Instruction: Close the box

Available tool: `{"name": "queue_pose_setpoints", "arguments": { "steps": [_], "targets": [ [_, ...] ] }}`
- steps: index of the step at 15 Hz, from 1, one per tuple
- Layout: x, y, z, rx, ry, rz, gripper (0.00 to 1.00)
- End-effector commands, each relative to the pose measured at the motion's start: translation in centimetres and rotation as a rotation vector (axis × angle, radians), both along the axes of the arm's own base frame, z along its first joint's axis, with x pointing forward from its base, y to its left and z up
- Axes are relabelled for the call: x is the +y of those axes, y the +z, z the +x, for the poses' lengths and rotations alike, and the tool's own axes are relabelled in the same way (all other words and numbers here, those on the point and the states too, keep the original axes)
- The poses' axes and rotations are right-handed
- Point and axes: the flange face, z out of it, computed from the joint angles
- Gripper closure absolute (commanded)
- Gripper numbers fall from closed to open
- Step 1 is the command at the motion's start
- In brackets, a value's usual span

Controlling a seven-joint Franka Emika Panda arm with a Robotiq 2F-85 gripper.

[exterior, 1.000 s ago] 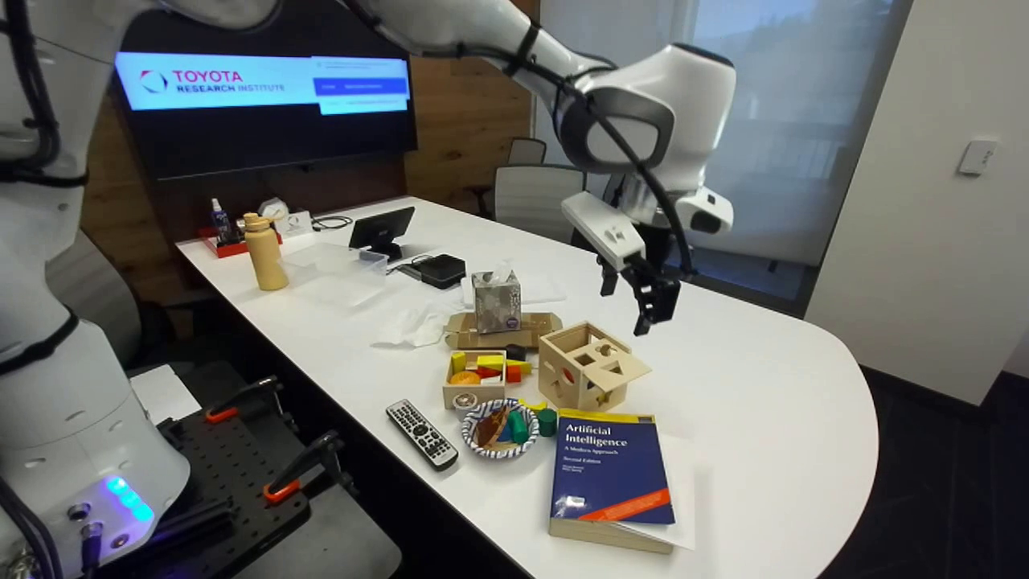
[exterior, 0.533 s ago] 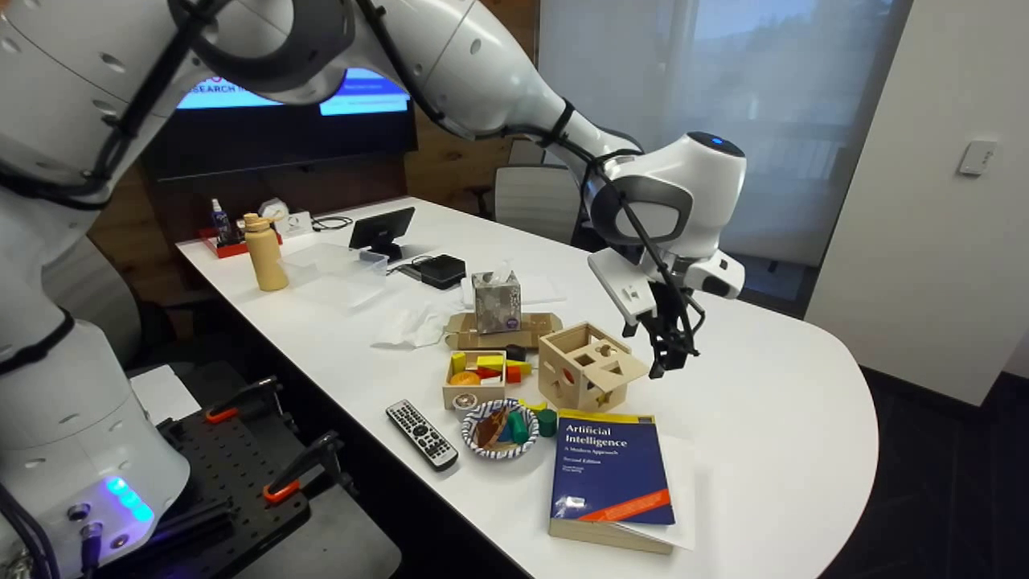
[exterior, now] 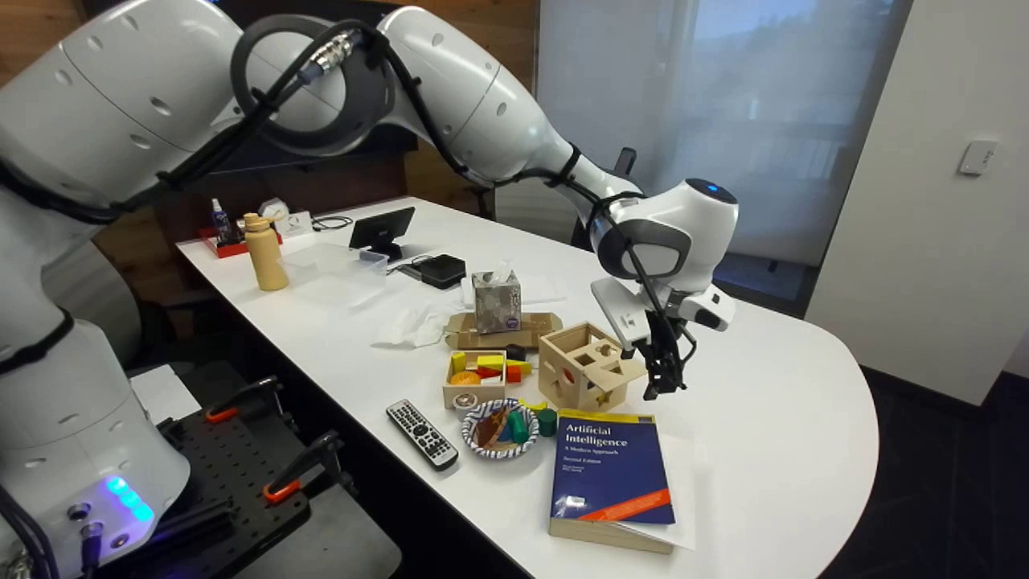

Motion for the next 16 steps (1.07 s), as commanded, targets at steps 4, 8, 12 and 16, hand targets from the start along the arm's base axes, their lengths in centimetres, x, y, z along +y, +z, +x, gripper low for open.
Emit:
{"name": "queue_pose_setpoints", "arguments": {
  "steps": [4,8,12,16],
  "targets": [
    [-0.1,-2.5,1.6,0.059,-0.036,0.019,0.0],
    [-0.6,-3.5,1.9,0.08,-0.094,-0.001,0.0],
    [-1.0,-4.1,2.3,0.1,-0.162,-0.048,0.0],
    [-0.8,-4.6,2.6,0.111,-0.194,-0.056,0.0]
  ]
}}
